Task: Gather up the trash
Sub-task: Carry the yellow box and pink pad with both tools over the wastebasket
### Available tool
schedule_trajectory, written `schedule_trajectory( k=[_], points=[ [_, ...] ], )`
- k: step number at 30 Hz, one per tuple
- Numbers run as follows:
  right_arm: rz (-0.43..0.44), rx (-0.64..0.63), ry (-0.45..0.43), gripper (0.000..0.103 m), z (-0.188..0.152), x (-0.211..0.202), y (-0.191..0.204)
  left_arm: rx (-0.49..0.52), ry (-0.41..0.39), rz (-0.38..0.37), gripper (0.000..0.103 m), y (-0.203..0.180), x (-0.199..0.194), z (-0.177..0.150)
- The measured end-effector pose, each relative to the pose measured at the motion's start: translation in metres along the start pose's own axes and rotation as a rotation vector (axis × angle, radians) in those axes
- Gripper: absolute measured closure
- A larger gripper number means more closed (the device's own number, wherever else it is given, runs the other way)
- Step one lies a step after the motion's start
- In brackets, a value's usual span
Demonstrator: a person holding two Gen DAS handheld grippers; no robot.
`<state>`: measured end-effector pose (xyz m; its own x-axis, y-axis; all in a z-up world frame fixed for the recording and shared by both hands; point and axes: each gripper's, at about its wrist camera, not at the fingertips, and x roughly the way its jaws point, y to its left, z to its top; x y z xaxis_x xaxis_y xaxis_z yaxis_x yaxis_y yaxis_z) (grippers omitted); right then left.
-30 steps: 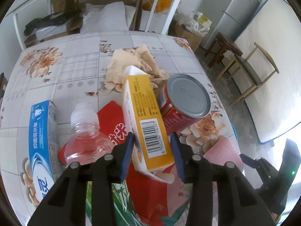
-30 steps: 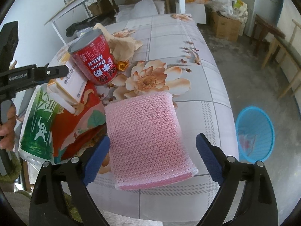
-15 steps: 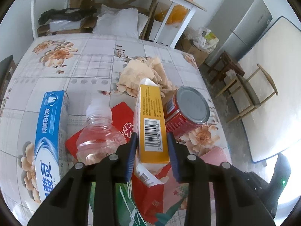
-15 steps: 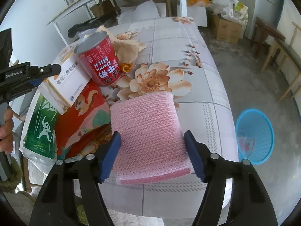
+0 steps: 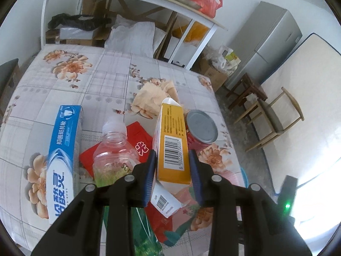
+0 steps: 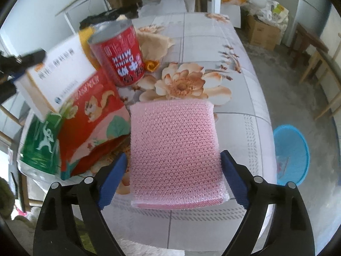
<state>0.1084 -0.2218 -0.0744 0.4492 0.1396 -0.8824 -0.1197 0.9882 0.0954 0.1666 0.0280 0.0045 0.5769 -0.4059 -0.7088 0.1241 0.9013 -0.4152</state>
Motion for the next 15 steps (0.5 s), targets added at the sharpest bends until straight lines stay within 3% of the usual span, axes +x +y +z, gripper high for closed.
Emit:
schedule_trajectory(
  k=[5,15],
  points=[
    [-0.016,0.005,0.005,0.025,-0.003,0.003,0.001,0.004,-0.055,-0.02,0.073,0.0,-0.025,-0.001],
    [-0.008,0.057,-0.034,0.027,-0.013,-0.021,-0.003,0.051,-0.133,-0.05,0.073,-0.012,-0.062,-0.005]
  ],
)
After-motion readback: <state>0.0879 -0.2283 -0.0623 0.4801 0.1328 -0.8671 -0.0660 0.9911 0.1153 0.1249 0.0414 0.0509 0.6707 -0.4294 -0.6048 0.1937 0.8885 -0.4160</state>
